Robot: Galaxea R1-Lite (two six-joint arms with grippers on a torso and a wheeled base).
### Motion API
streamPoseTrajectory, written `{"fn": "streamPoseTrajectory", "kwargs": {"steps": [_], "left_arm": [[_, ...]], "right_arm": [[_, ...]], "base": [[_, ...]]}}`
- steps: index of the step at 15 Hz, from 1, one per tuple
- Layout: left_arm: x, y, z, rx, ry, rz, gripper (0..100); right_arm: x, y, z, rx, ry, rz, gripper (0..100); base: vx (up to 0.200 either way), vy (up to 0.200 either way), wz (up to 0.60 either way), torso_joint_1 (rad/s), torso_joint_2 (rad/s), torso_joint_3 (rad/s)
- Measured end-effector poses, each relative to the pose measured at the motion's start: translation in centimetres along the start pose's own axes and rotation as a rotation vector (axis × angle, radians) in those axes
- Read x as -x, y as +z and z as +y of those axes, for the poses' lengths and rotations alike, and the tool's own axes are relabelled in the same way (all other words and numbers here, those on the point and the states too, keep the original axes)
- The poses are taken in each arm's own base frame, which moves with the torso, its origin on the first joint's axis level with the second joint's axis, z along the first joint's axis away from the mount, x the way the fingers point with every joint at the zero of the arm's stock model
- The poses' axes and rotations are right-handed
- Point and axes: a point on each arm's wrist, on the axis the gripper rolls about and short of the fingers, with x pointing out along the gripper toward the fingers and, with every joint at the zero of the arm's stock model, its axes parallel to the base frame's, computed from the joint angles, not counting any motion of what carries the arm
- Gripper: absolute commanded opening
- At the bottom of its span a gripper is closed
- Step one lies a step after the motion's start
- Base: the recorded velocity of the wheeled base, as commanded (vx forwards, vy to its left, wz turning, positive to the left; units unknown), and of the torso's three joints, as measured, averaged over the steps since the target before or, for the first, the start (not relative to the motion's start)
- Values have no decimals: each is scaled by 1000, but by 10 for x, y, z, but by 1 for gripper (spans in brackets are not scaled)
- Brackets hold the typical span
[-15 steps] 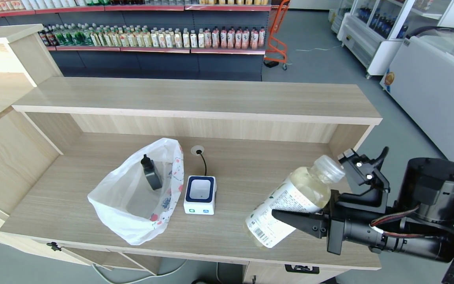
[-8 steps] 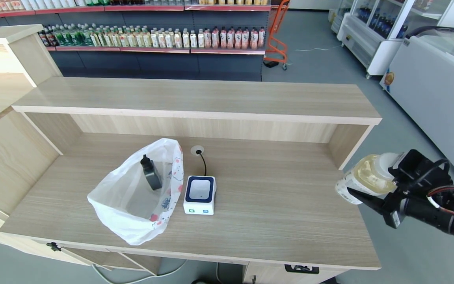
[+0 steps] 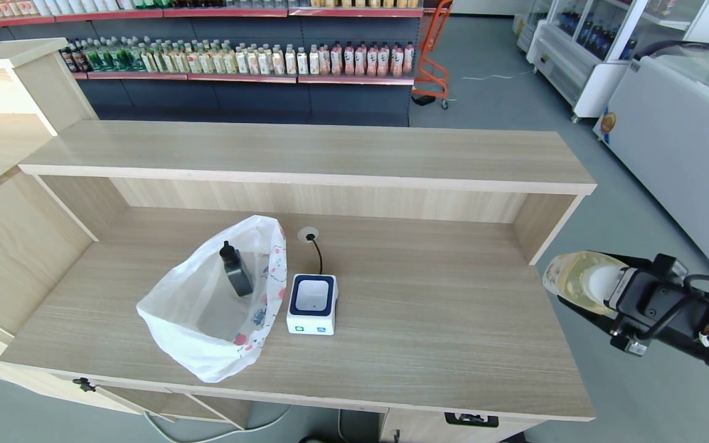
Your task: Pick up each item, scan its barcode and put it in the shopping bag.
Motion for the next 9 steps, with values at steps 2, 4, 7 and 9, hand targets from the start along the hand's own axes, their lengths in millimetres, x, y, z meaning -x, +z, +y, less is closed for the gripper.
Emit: {"fn": "streamPoseTrajectory", "kwargs": {"steps": [2, 4, 7, 9], "left_arm": [[0, 0, 0, 3, 0, 0, 100], [0, 0, 0, 4, -1, 0, 100], [0, 0, 0, 6, -2, 0, 100], [0, 0, 0, 6, -1, 0, 100]], "right_arm": [[1, 0, 2, -1, 6, 2, 0], [1, 0, 2, -6, 5, 0, 0], [1, 0, 2, -9, 13, -10, 0], [-1, 0, 1, -9, 27, -43, 0]], "base": [[0, 100, 0, 1, 1, 1], [0, 200, 0, 2, 2, 2], [0, 200, 0, -1, 4, 6], [0, 200, 0, 0, 2, 2]]}}
